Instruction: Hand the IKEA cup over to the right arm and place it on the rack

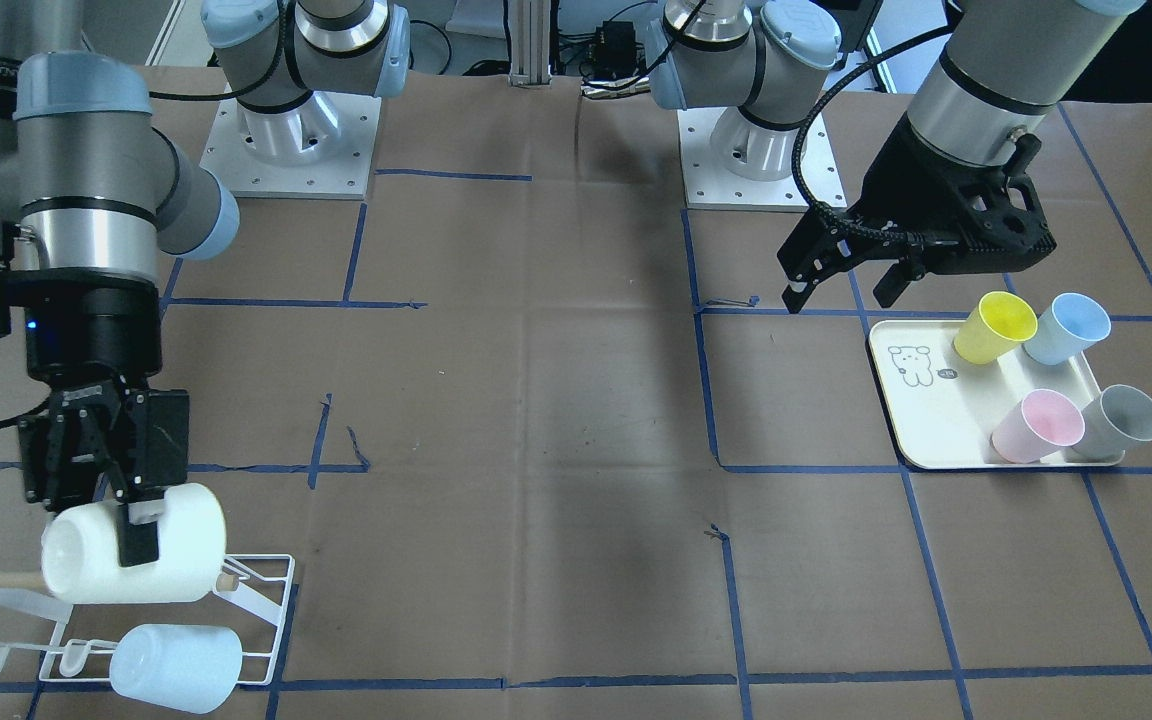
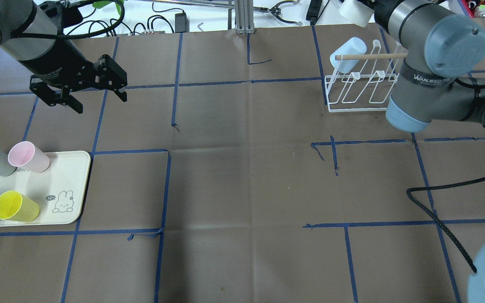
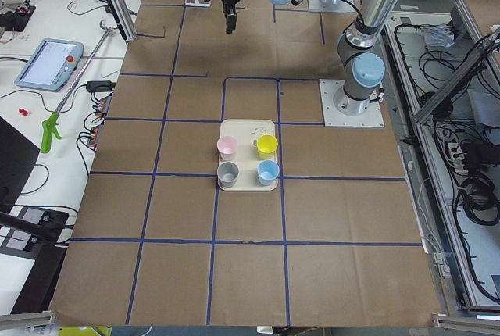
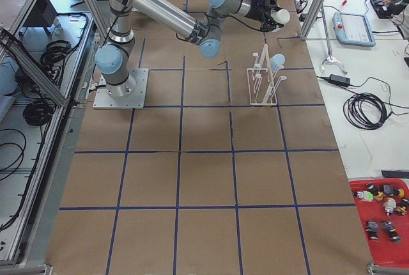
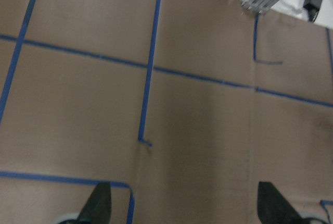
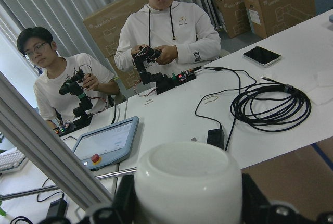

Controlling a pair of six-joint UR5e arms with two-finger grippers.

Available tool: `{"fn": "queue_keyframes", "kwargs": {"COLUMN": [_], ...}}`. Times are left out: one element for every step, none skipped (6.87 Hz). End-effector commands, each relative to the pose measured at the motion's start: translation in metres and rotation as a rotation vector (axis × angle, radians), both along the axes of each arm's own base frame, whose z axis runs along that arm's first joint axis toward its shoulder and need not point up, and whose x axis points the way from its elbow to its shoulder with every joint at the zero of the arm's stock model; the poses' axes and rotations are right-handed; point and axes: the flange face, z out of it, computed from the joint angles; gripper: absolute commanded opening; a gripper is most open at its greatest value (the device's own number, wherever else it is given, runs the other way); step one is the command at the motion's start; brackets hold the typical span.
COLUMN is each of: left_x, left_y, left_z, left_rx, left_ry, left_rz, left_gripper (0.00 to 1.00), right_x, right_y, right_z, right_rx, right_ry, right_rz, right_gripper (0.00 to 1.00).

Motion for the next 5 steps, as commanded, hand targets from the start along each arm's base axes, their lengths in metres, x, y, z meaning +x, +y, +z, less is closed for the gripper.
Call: {"fn": "queue_keyframes", "kwargs": {"left_x": [-0.008,-0.013,-0.016,-0.027,-0.033], "left_y": [0.005,0.001,-0.006,-0.008,-0.008], "left_z": [-0.002,-0.002,-0.011,-0.013,-0.014], "left_rx": [0.040,0.017,0.028,0.017,0.006], "left_ry": [-0.032,-0.032,-0.026,-0.032,-0.037], "left_rz": [-0.009,-0.015,-0.009,-0.013,-0.024], "left_gripper": [1.00,1.00,1.00,1.00,1.00], "right_x": [-0.055,-0.076,-0.093,-0.114,-0.121], "right_y": [-0.014,-0.026,-0.041,-0.057,-0.066], "right_z": [-0.022,-0.038,-0.052,-0.071,-0.087], "right_rx": [-0.027,-0.036,-0.024,-0.004,0.012], "right_ry": [0.282,0.362,0.385,0.406,0.420], "right_rz": [0.022,0.023,0.026,0.018,0.024], "right_gripper": [0.09,0.09,0.09,0.09,0.09]}}
